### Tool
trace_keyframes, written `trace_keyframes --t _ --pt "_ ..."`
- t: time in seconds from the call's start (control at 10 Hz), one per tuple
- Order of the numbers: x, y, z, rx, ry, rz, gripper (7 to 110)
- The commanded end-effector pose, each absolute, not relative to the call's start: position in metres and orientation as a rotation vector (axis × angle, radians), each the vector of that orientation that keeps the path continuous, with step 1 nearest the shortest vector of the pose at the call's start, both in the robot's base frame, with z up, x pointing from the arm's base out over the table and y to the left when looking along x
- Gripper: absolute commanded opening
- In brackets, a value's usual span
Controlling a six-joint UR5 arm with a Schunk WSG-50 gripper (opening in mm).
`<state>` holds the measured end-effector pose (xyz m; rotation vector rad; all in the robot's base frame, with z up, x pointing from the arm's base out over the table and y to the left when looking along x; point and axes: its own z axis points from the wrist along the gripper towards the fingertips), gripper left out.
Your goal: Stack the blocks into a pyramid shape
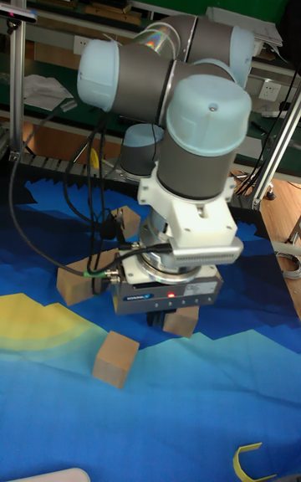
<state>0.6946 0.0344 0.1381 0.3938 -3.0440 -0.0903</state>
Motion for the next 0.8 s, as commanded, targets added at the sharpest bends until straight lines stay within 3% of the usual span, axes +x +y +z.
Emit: trace_keyframes --t 0.0,0.7 --pt "0.718 0.057 0.134 0.325 -3.077 -0.109 7" --pt "0.756 0.067 0.109 0.156 -3.144 -0.049 7"
